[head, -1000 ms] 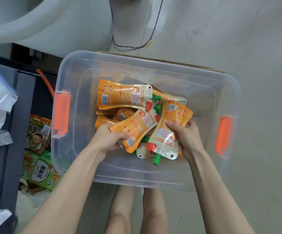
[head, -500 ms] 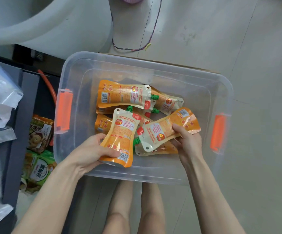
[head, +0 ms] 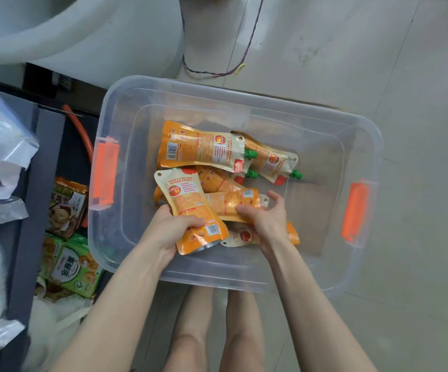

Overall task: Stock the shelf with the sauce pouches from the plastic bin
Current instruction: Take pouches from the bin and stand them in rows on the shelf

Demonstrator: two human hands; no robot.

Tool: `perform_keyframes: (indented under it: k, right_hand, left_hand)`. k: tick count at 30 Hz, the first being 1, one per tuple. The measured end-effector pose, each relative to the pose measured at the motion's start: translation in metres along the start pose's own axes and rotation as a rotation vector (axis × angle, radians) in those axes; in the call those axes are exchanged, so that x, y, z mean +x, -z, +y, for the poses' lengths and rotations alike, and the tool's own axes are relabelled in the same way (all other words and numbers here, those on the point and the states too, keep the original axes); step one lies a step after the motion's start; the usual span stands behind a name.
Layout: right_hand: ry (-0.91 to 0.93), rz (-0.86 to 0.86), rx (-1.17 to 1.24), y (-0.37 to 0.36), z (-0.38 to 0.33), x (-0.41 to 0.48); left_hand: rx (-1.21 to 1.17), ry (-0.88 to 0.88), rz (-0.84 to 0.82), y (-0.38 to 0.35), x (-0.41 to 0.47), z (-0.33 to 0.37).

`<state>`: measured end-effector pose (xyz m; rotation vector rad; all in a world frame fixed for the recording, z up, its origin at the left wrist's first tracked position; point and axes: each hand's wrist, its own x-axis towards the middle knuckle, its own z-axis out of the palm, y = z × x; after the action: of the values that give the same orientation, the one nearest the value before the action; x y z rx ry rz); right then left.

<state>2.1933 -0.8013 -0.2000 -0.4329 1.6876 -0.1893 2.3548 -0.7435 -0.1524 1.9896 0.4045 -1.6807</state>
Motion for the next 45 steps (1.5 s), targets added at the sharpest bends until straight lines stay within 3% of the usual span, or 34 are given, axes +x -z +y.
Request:
perform_keyframes:
  k: [3, 7, 11, 19, 24, 31, 39, 45]
  right_hand:
    - [0.046, -0.127, -0.32, 0.004, 0.002, 0.006]
    - [-0.05, -0.262, -0.367, 0.003, -0.005, 0.009]
    - [-0.024, -0.222, -0.24, 0.015, -0.016, -0.001]
    - [0.014, -0.266, -0.005, 0.052, -0.038, -0.083]
    - [0.102, -0.332, 0.111, 0.062, -0.049, -0.149]
    - [0.129, -0.593, -0.07, 0.056, -0.078, -0.235]
    - [0.235, -0.901, -0.317, 0.074, -0.099, -0.311]
    - [0.22, -0.976, -0.399, 0.095, -0.083, -0.37]
  left_hand:
    - [0.021, 0.022, 0.028, -0.001, 0.008, -0.004]
    - [0.086, -0.018, 0.024, 0.001, 0.014, -0.003]
    - [0.071, -0.072, 0.04, 0.005, 0.005, 0.0]
    - [-0.229, -0.168, -0.242, 0.019, -0.075, 0.002]
    - [-0.383, -0.286, -0.313, 0.028, -0.141, -0.001]
    - [-0.492, -0.422, -0.425, 0.06, -0.24, -0.012]
    - [-0.612, -0.645, -0.371, 0.069, -0.328, -0.073]
    - [-0.822, -0.756, -0.283, 0.044, -0.392, -0.143]
